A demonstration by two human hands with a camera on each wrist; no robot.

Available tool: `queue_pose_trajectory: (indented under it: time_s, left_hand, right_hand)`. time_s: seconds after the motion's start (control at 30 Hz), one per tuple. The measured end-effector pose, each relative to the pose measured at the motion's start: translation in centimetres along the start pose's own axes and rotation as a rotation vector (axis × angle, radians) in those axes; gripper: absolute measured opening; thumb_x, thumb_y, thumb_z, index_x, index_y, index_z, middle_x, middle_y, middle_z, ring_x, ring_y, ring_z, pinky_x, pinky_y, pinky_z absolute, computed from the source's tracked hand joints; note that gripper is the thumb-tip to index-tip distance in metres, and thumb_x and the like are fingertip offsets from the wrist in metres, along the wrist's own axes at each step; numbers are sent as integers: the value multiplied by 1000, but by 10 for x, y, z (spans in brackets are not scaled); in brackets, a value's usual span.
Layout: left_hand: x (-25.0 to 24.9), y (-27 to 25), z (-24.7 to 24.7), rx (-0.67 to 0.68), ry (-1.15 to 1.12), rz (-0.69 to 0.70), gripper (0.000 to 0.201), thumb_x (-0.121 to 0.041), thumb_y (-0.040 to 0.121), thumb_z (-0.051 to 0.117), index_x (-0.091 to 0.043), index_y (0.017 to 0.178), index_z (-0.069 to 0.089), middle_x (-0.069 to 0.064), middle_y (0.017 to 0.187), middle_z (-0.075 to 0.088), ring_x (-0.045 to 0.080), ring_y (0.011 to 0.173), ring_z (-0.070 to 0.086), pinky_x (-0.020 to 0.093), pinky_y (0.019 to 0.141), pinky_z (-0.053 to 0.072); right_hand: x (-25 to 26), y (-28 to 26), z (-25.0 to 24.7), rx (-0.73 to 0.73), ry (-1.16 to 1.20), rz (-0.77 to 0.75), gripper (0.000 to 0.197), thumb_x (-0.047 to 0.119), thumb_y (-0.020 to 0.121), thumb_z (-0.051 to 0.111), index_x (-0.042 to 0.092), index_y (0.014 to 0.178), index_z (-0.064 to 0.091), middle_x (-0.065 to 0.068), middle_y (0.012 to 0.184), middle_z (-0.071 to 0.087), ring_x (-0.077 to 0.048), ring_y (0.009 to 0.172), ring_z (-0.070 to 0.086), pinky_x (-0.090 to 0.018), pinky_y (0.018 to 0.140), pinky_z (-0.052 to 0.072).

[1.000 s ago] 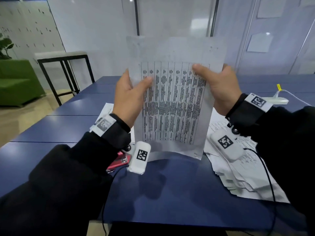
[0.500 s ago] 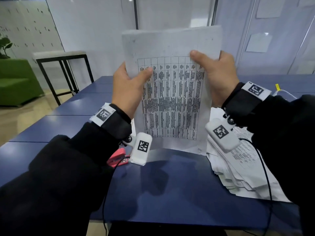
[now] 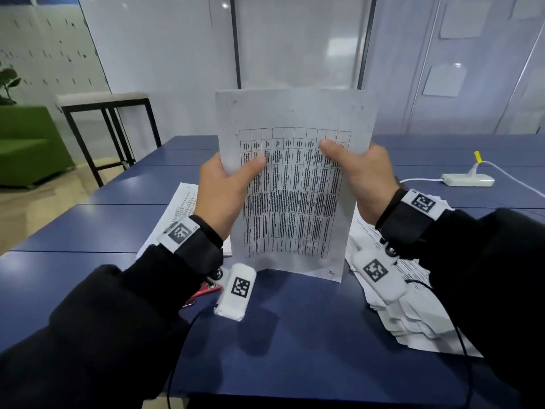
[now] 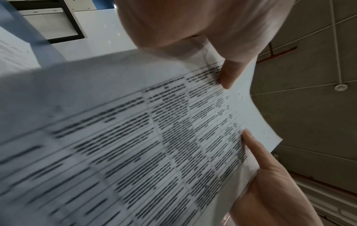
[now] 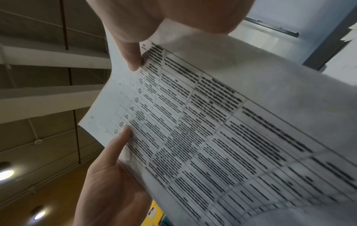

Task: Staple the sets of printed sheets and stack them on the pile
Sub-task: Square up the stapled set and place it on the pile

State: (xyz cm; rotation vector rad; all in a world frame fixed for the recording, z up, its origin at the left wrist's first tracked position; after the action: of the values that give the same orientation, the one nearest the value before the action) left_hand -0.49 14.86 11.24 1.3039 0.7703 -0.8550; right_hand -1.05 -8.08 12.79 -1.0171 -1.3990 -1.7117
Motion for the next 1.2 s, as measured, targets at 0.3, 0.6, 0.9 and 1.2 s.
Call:
queue_pose_trajectory:
  time_s: [0.3,0.6,0.9,1.2]
  left_hand:
    - [6,-2,0,-7,10,-31,21,-13,94,74,-6,114,74,5,110,79,20,106,74,34,96,59]
    - [14,-7,-1,2,5,-76,23,-12,94,74,-6,117,73,3,109,80,21,106,75,44,100,58]
    - [22,-11,-6,-15,19,-100,21,-12,94,74,-10,115,74,5,111,79,24,108,74,53,103,55]
    - [22,-15,-11,33,45,-110,22,-16,97,71,-6,117,74,8,113,78,29,111,73,56,104,54]
  right_hand:
    - [-3,-1,-4,-9,12,-12,32,21,88,82,-5,102,74,-12,107,78,-20,100,73,-47,100,57]
    - [-10,-4,-4,3,10,-6,16,14,90,80,13,105,75,-2,106,80,-19,106,75,-39,99,58]
    - [-14,-8,-2,4,21,3,17,15,91,78,14,107,75,1,106,80,-16,105,75,-33,96,58]
    - [-16,-7,-2,12,57,74,13,16,93,76,12,105,76,-6,106,79,-24,104,75,-44,99,58]
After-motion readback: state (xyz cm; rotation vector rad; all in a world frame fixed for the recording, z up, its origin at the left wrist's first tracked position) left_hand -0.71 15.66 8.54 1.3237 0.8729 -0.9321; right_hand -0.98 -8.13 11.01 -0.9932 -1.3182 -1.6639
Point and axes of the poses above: each hand's wrist, its own y-axis towards the middle knuckle, its own z-axis out of the palm, x = y × z, the point moved 5 cm from there along y, towards the middle knuckle
